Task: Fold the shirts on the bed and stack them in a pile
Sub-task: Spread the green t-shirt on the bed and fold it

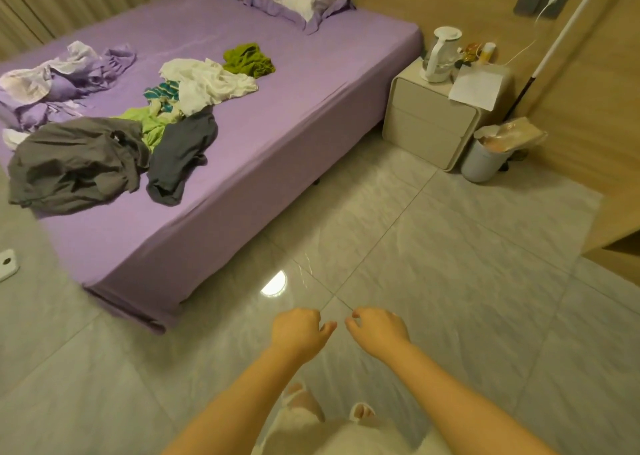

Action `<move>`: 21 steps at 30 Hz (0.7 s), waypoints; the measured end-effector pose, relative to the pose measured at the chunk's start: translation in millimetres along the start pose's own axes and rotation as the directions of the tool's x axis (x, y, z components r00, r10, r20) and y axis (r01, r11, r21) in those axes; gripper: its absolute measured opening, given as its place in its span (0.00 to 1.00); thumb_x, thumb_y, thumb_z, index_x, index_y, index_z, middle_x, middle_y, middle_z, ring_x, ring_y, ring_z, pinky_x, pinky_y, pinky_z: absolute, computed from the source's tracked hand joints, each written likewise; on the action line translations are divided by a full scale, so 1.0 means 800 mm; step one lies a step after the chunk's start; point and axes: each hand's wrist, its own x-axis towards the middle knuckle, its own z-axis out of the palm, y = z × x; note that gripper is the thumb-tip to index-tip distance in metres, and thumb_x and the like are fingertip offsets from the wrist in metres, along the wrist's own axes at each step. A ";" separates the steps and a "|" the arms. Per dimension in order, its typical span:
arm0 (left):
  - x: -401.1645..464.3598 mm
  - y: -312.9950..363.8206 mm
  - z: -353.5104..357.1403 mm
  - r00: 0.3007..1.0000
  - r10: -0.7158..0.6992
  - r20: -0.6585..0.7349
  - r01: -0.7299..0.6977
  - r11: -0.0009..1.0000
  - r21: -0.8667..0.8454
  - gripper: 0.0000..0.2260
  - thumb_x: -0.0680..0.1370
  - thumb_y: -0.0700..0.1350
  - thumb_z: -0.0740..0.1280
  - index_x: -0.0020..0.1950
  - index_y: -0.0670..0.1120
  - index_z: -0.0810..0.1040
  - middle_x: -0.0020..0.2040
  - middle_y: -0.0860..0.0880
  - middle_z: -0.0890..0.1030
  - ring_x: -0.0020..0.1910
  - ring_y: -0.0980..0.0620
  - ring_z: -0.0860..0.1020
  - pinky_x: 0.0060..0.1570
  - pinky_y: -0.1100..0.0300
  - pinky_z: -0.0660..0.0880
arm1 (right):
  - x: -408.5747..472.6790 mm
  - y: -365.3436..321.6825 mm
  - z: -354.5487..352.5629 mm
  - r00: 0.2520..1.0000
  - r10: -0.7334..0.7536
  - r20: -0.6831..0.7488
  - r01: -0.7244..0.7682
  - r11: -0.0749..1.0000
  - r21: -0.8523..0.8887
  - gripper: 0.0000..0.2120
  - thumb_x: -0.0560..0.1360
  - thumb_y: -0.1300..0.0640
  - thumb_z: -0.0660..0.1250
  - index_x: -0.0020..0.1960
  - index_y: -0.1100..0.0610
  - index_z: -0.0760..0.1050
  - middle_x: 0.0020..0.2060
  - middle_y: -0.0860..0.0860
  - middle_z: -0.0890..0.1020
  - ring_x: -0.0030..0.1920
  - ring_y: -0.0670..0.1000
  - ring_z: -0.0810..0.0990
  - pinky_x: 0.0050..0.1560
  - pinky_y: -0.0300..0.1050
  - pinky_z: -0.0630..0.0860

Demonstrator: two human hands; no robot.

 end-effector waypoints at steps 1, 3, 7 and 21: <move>0.010 -0.003 -0.005 1.000 0.002 0.004 -0.002 1.000 -0.008 0.24 0.78 0.64 0.53 0.55 0.47 0.78 0.44 0.53 0.77 0.46 0.53 0.78 0.50 0.57 0.76 | 0.009 -0.002 -0.005 1.000 -0.002 -0.004 0.002 1.000 -0.002 0.19 0.80 0.48 0.51 0.56 0.57 0.76 0.51 0.54 0.81 0.49 0.55 0.79 0.45 0.44 0.71; 0.035 -0.009 -0.016 1.000 0.007 0.018 -0.007 1.000 -0.002 0.24 0.78 0.64 0.53 0.55 0.47 0.78 0.46 0.52 0.80 0.47 0.52 0.79 0.50 0.57 0.75 | 0.031 -0.006 -0.016 1.000 0.010 -0.007 -0.010 1.000 -0.010 0.19 0.80 0.49 0.50 0.52 0.57 0.77 0.48 0.55 0.82 0.47 0.55 0.79 0.42 0.44 0.69; 0.094 -0.025 -0.048 0.999 0.040 0.035 -0.041 0.999 0.030 0.21 0.79 0.63 0.54 0.50 0.48 0.77 0.48 0.50 0.82 0.46 0.51 0.79 0.48 0.57 0.76 | 0.082 -0.019 -0.045 0.998 0.065 -0.020 -0.065 0.998 -0.018 0.18 0.80 0.52 0.50 0.45 0.58 0.76 0.45 0.56 0.82 0.42 0.57 0.78 0.40 0.45 0.70; 0.275 -0.041 -0.173 0.973 0.230 0.006 -0.229 0.968 0.099 0.19 0.79 0.62 0.54 0.46 0.48 0.72 0.41 0.50 0.78 0.39 0.51 0.74 0.42 0.57 0.73 | 0.215 -0.062 -0.152 0.973 0.207 -0.104 -0.206 0.978 0.015 0.19 0.81 0.51 0.48 0.42 0.56 0.74 0.37 0.54 0.76 0.38 0.55 0.73 0.39 0.44 0.67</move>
